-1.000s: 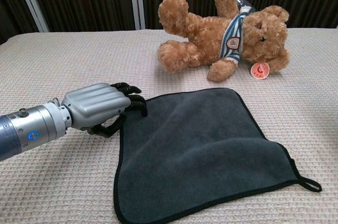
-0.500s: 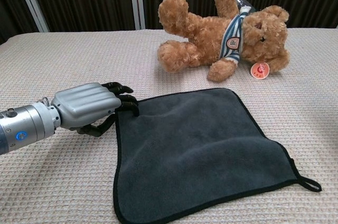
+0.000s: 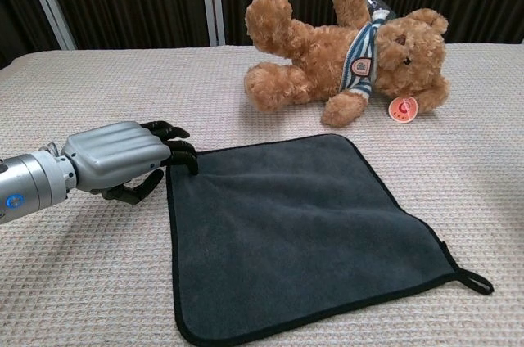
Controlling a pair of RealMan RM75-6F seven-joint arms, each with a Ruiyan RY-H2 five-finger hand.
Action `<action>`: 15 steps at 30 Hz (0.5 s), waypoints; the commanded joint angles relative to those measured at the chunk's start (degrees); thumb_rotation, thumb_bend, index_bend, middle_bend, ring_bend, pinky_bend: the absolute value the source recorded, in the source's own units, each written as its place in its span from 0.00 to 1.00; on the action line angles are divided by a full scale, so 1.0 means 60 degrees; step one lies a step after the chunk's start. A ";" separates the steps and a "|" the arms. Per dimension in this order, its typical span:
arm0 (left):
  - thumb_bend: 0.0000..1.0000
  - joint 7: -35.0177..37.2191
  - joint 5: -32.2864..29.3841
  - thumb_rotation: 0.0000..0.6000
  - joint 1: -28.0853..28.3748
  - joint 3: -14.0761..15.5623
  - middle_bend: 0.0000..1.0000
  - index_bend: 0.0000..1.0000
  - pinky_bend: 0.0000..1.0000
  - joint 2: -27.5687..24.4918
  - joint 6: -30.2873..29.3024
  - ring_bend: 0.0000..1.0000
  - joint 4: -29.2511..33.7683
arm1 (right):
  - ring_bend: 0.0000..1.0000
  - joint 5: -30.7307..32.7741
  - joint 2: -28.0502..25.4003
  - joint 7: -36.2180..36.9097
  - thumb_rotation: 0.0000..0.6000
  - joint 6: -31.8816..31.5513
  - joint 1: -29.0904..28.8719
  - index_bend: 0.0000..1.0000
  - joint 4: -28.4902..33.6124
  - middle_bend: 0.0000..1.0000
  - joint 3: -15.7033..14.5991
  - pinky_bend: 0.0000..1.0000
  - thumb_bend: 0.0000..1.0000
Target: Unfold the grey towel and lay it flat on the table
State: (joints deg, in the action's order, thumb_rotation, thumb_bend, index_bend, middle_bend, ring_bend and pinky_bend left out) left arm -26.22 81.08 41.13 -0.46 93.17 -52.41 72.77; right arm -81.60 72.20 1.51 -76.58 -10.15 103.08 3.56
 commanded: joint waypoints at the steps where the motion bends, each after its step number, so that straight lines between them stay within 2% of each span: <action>1: 0.86 -0.0008 -0.0020 1.00 -0.0002 -0.0008 0.14 0.23 0.00 -0.0042 0.0005 0.00 0.0023 | 0.00 -0.0004 0.0001 -0.0007 1.00 0.0012 -0.0003 0.00 0.0003 0.00 -0.0007 0.00 0.26; 5: 0.80 0.0043 -0.0024 1.00 -0.0028 -0.0038 0.13 0.22 0.00 -0.0036 -0.0070 0.00 0.0046 | 0.00 -0.0001 0.0001 -0.0043 1.00 0.0015 -0.0005 0.00 0.0014 0.00 -0.0008 0.00 0.26; 7: 0.70 0.0161 0.0000 1.00 -0.0047 -0.0068 0.11 0.20 0.00 0.0001 -0.0149 0.00 0.0066 | 0.00 -0.0001 -0.0002 -0.0054 1.00 0.0017 -0.0004 0.00 0.0030 0.00 -0.0011 0.00 0.26; 9: 0.54 0.0266 0.0045 1.00 -0.0070 -0.0108 0.08 0.16 0.00 0.0052 -0.0270 0.00 0.0079 | 0.00 0.0005 0.0001 -0.0063 1.00 0.0012 -0.0003 0.00 0.0023 0.00 -0.0007 0.00 0.26; 12: 0.36 0.0461 0.0172 1.00 -0.0128 -0.0212 0.05 0.12 0.00 0.0128 -0.0606 0.00 0.0154 | 0.00 0.0003 0.0001 -0.0061 1.00 0.0007 0.0002 0.00 0.0015 0.00 -0.0008 0.00 0.26; 15: 0.25 0.0674 0.0211 1.00 -0.0192 -0.0391 0.03 0.10 0.00 0.0081 -0.0946 0.00 0.0369 | 0.00 -0.0024 -0.0003 -0.0063 1.00 -0.0005 0.0000 0.00 0.0019 0.00 -0.0007 0.00 0.26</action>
State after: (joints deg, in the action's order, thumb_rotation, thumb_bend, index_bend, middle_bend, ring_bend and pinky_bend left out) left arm -22.91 82.13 40.26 -2.14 93.76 -57.15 74.22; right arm -81.71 72.18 1.14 -76.60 -10.15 103.19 3.52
